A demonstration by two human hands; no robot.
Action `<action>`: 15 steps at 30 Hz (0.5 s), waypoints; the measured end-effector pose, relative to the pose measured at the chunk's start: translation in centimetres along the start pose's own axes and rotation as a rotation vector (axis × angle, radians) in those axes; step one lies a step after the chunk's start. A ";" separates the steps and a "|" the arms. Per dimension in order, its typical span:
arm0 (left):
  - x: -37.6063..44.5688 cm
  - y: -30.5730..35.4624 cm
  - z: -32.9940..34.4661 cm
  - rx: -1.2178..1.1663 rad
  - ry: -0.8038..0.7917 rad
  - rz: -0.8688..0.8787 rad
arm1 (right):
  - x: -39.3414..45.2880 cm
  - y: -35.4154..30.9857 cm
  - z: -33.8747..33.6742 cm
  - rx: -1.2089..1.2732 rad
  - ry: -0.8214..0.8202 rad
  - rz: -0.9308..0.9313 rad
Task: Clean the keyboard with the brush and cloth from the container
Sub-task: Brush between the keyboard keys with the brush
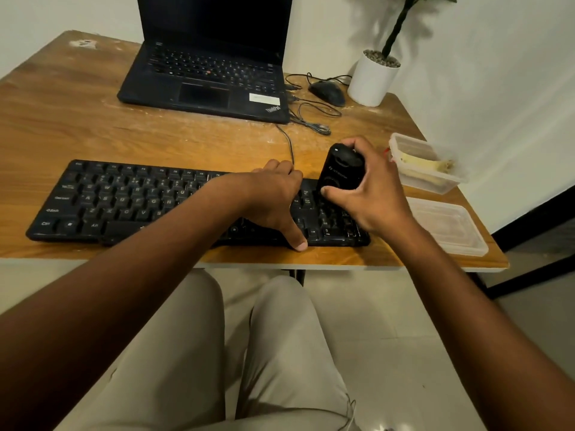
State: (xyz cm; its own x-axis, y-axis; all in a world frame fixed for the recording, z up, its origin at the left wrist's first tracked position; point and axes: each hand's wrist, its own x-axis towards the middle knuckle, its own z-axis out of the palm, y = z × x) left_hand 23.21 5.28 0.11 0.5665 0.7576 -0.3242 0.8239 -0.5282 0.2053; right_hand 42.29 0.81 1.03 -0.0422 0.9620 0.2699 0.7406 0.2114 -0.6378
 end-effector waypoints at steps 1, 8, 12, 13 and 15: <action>0.0 0.0 0.0 0.001 0.001 0.001 | -0.7 -0.1 -0.3 -0.017 -0.034 -0.016; 0.1 -0.1 0.0 -0.012 -0.010 -0.012 | -2.7 -1.2 -3.5 -0.002 -0.101 -0.012; 0.0 0.3 0.0 0.017 0.001 -0.051 | 0.1 -1.2 -1.2 0.003 0.091 -0.028; 0.0 0.4 -0.1 0.028 0.003 -0.057 | 0.6 -1.1 -0.5 0.002 0.104 -0.031; -0.1 0.6 -0.1 0.036 0.007 -0.064 | 1.0 -1.1 0.6 -0.009 0.102 -0.043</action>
State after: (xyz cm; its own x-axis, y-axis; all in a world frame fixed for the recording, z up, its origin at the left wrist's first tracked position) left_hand 23.66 4.93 0.36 0.5126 0.7928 -0.3296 0.8575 -0.4919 0.1506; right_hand 41.05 1.66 1.60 -0.0058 0.9292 0.3695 0.7455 0.2503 -0.6178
